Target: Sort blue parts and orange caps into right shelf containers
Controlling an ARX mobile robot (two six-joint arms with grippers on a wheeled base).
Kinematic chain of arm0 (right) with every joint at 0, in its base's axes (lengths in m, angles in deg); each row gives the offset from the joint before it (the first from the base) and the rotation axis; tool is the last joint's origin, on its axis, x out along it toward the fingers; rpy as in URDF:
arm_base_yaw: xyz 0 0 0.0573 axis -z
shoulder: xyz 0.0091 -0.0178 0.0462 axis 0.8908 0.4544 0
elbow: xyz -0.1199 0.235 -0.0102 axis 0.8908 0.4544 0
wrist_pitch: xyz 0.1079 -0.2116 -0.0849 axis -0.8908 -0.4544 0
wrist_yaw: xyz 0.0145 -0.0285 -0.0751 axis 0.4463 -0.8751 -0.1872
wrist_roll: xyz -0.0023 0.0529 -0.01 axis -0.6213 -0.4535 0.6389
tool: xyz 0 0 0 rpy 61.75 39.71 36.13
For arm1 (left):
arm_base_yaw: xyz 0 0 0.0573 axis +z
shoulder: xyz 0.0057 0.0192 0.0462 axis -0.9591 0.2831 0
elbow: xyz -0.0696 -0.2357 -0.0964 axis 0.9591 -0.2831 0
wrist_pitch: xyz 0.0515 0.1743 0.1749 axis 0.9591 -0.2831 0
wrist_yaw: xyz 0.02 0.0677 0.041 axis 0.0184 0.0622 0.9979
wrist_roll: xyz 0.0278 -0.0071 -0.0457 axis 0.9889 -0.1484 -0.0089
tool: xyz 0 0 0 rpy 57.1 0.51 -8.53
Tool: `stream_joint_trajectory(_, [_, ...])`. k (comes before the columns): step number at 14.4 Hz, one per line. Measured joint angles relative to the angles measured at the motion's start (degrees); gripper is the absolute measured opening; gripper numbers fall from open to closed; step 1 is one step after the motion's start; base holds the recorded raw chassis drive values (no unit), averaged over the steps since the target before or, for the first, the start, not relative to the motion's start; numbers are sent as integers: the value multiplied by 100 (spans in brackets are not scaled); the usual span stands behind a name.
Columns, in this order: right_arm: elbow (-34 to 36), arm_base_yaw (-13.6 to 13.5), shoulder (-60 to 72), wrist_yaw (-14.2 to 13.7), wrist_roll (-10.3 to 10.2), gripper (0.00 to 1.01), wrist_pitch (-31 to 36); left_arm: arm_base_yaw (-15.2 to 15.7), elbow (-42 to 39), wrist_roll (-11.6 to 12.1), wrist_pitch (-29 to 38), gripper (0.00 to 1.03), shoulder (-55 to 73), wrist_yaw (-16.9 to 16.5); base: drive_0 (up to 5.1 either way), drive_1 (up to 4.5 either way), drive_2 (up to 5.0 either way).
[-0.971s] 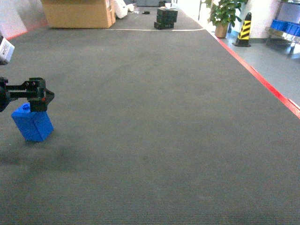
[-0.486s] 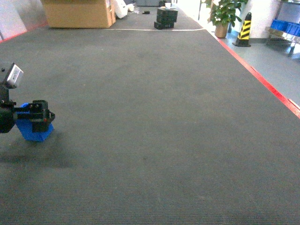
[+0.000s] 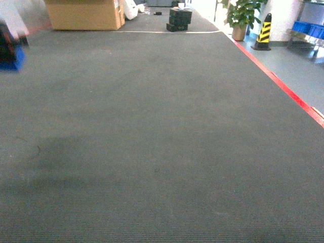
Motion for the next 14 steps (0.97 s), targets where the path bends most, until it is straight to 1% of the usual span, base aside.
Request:
stream_joint_trajectory(1, [0,0,0,-2,0,43,0,0,531,37,-22,45,-468,160,0,0,0])
stream_joint_trajectory(2, [0,0,0,-2,0,43,-4,0,1038,125,-4,45,-743,262,0,0,0])
stream_joint_trajectory(3, [0,-2,0,0,0,43,0,46,2216,273,-103,45,-831,343,0,0,0])
stream_joint_trajectory(4, [0,0,0,0,0,43,0,72,3169,647,-446,45,-737,225,0,0,0])
stream_joint_trajectory(5, [0,0,0,-2,0,43,-2,66,3259,839,-505,45,-841,190,0,0,0])
stream_joint_trajectory(6, [0,4,0,-4,0,43,2,-50,2192,1108,-951,45,-1687,-122,0,0,0])
stream_joint_trajectory(7, [0,-2,0,2,0,43,0,-118,1231,1126,-1064,45,-2352,-46,0,0,0])
stream_joint_trajectory(8, [2,-4,0,-2,0,43,4,-236,315,1113,-758,45,-2918,221,0,0,0])
stream_joint_trajectory(9, [2,7,0,-4,0,43,-2,-433,-693,999,-920,45,-3630,542,0,0,0])
stream_joint_trajectory(10, [2,4,0,-22,0,43,0,-651,-1423,844,-1296,45,-4205,793,0,0,0])
stream_joint_trajectory(11, [0,-2,0,-2,0,43,4,-1121,-2087,809,-1663,45,-4828,1298,0,0,0])
stream_joint_trajectory(12, [2,-2,0,-4,0,43,0,-1635,-2492,761,-2118,45,-5427,1687,0,0,0])
stream_joint_trajectory(13, [0,0,0,-2,0,43,0,-2236,-2868,706,-2428,45,-5963,2210,0,0,0])
stream_joint_trajectory(14, [0,0,0,-4,0,43,2,-2653,-3215,568,-2566,45,-6310,2830,0,0,0])
